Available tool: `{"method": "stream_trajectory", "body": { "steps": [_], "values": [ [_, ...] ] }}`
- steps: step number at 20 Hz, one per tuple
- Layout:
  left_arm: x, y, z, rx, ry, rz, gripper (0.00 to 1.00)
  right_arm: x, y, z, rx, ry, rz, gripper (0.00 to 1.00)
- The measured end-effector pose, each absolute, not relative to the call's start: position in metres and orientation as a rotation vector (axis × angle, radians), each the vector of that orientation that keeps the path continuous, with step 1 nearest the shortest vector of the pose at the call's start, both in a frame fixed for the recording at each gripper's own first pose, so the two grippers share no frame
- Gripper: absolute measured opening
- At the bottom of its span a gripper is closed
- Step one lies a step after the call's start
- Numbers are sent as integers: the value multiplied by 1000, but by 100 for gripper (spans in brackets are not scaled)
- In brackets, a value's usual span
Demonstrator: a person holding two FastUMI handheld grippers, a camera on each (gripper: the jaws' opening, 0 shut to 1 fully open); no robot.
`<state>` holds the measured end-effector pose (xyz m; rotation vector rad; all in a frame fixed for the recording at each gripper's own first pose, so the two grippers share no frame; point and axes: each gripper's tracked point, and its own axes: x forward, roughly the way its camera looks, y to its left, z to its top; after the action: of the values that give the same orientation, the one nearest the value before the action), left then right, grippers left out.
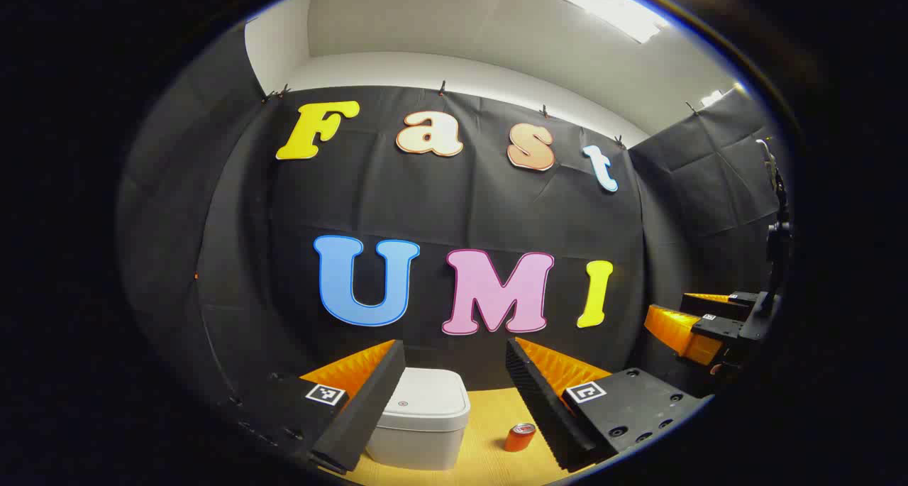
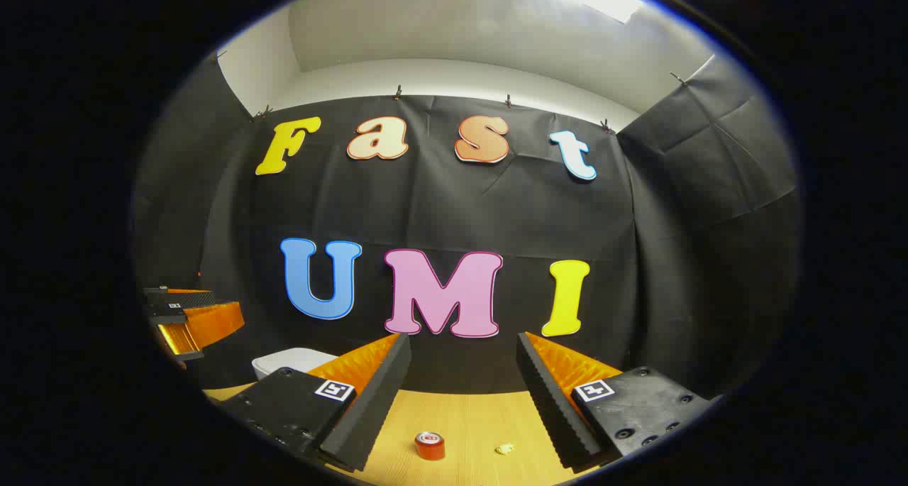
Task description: Press the lid of the desktop garbage bin to open it, pick up the crumpled paper on the desktop and throw it into the bin, then pick up the pop can on the desktop and drop it into the bin, and finally close the garbage bin lid.
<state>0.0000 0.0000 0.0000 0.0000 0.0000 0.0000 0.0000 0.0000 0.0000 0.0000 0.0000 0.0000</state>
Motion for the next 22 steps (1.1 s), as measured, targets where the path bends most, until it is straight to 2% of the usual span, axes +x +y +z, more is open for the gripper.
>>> {"method": "stream_trajectory", "body": {
  "steps": [14, 22],
  "values": [
    [-4, -1, -5, 29, 22, -6, 97, -2, 3, -5, 15, 26, 6, 96],
    [-4, -1, -2, 21, 20, -4, 97, -4, 18, 0, 6, 12, 50, 96]
  ]
}}
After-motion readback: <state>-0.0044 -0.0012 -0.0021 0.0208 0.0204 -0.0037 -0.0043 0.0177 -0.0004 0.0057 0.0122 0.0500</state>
